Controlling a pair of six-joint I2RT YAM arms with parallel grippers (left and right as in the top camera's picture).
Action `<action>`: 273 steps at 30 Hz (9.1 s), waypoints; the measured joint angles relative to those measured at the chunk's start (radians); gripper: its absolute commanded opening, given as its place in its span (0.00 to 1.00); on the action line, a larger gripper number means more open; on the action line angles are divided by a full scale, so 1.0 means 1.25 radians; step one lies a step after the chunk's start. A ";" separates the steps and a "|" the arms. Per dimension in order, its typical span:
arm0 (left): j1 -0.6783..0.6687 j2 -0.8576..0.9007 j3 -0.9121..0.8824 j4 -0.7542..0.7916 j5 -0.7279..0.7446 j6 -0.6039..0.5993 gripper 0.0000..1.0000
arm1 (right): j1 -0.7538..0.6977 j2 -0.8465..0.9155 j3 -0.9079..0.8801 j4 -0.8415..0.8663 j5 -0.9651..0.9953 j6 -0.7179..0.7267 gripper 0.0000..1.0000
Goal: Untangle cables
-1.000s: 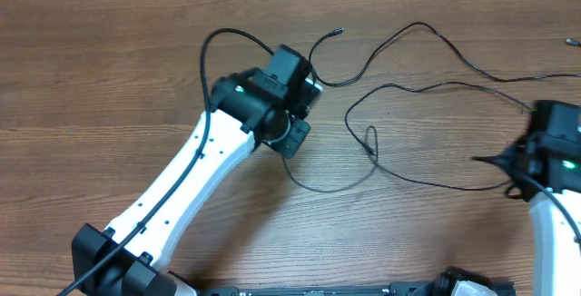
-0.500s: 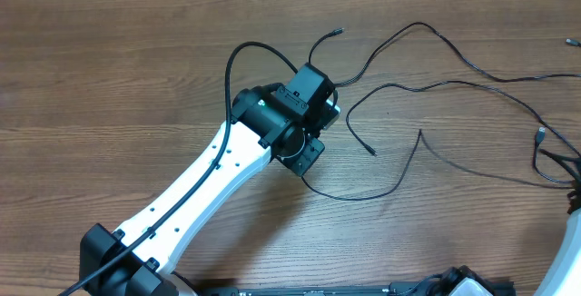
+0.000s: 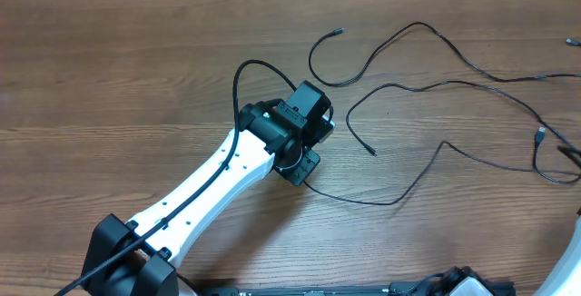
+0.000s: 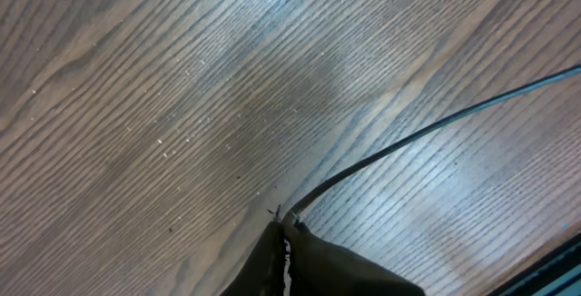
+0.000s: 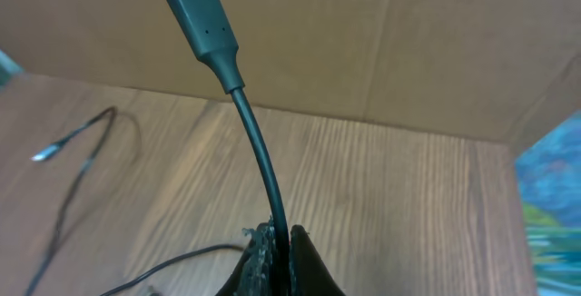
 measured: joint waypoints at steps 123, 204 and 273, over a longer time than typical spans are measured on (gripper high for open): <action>0.235 0.088 -0.020 0.202 -0.085 -0.180 1.00 | 0.850 0.301 -0.076 -0.246 -0.438 0.201 1.00; 0.235 0.088 -0.020 0.202 -0.088 -0.180 0.99 | 1.000 0.258 -0.211 -0.049 -0.340 0.140 1.00; 0.235 0.088 -0.020 0.201 -0.089 -0.180 1.00 | 1.251 -0.157 -0.206 -0.337 -0.071 0.349 1.00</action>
